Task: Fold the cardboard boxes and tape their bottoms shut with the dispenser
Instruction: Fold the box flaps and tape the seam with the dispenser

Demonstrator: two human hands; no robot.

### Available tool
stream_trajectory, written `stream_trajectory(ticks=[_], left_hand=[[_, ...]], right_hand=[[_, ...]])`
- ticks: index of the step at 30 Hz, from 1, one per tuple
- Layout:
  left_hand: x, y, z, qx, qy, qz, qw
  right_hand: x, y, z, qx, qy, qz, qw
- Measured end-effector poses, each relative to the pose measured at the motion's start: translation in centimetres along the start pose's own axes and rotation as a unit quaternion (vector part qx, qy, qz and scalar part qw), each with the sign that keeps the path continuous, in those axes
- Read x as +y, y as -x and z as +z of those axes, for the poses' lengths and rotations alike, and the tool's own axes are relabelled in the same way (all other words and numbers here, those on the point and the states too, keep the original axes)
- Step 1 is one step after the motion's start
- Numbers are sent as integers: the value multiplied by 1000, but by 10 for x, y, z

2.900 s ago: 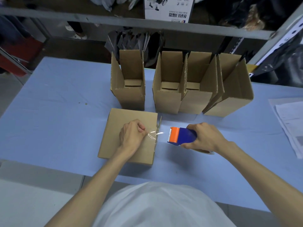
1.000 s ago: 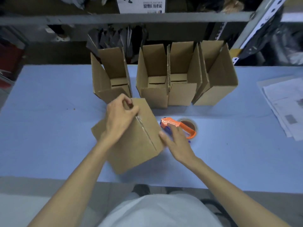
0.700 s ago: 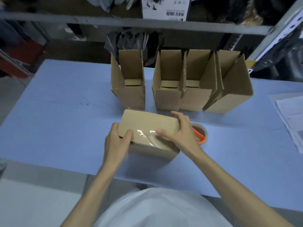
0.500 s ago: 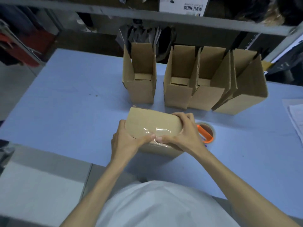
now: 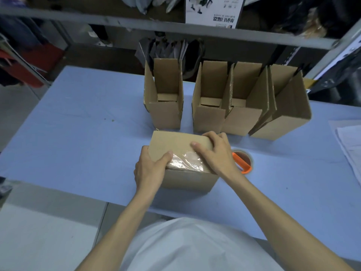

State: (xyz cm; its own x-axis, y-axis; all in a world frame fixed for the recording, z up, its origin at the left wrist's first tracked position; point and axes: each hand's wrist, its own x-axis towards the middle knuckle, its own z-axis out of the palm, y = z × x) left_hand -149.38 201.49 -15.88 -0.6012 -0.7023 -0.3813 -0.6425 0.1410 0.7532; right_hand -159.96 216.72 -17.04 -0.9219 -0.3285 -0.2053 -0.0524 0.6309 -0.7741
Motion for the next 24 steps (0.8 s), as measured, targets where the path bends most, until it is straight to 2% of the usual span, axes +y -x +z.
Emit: stream_trajectory(ticks=[3, 6, 14, 18, 24], left_hand=[[3, 1, 3, 4, 7, 14, 1000], [2, 3, 5, 6, 6, 14, 1000], [5, -3, 4, -1, 38, 12, 999], [10, -6, 7, 10, 35, 20, 999], [12, -11, 6, -12, 85, -8, 996]], right_hand=[[-6, 4, -2, -9, 75, 26, 997], [-14, 8, 3, -5, 161, 3, 987], [-8, -4, -4, -1, -11, 5, 1000], [-4, 3, -8, -31, 44, 8, 999], [-6, -9, -19, -73, -82, 8, 994]])
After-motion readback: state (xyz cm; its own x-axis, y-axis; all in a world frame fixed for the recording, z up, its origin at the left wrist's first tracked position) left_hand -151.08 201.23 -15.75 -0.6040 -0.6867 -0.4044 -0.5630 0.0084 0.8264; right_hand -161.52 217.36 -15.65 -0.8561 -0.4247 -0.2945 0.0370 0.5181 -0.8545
